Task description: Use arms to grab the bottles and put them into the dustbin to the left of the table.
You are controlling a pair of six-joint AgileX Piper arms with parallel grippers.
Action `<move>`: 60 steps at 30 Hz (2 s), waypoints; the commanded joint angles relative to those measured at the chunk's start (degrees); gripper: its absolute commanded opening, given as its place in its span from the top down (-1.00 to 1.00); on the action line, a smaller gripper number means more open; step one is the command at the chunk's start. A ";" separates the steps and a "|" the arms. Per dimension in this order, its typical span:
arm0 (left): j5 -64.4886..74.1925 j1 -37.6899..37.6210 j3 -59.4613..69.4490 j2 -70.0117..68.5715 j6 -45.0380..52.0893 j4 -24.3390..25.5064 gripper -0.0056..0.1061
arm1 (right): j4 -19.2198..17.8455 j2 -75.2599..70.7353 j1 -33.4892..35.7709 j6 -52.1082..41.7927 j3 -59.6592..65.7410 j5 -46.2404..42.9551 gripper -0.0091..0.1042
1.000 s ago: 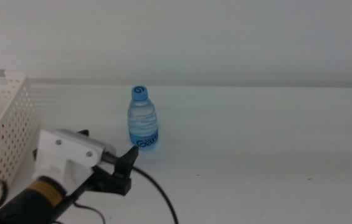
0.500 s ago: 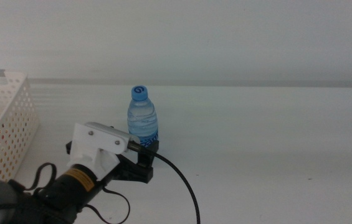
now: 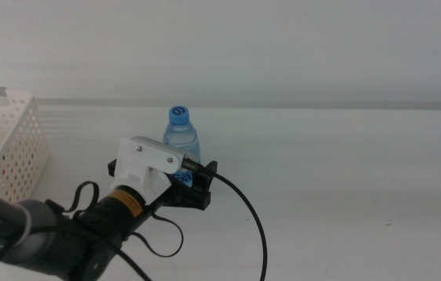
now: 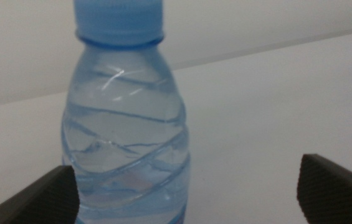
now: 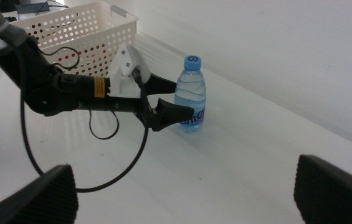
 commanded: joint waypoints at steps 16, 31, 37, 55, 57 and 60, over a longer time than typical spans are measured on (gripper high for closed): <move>1.03 -0.59 -9.29 9.29 0.95 -7.57 -0.78 | -0.33 -0.14 0.05 -0.41 0.26 -0.68 -0.80; 1.79 -0.59 -15.23 12.93 5.63 -10.50 -0.78 | -0.33 -0.14 0.05 -0.41 0.26 -0.68 -0.80; 1.99 -0.59 -15.23 13.01 6.94 -12.84 -0.76 | -0.33 -0.14 0.05 -0.41 0.26 -0.68 -0.80; -3.00 -0.59 -1.28 -0.23 11.75 -22.97 0.93 | -0.33 -0.14 0.05 -0.41 0.26 -0.68 -0.80; 2.46 -0.59 1.91 -6.33 15.24 -25.50 0.93 | -0.33 -0.14 0.05 -0.41 0.26 -0.68 -0.80; 15.05 -0.59 3.97 -17.08 24.07 -32.71 0.93 | -0.33 -0.14 0.05 -0.41 0.26 -0.68 -0.80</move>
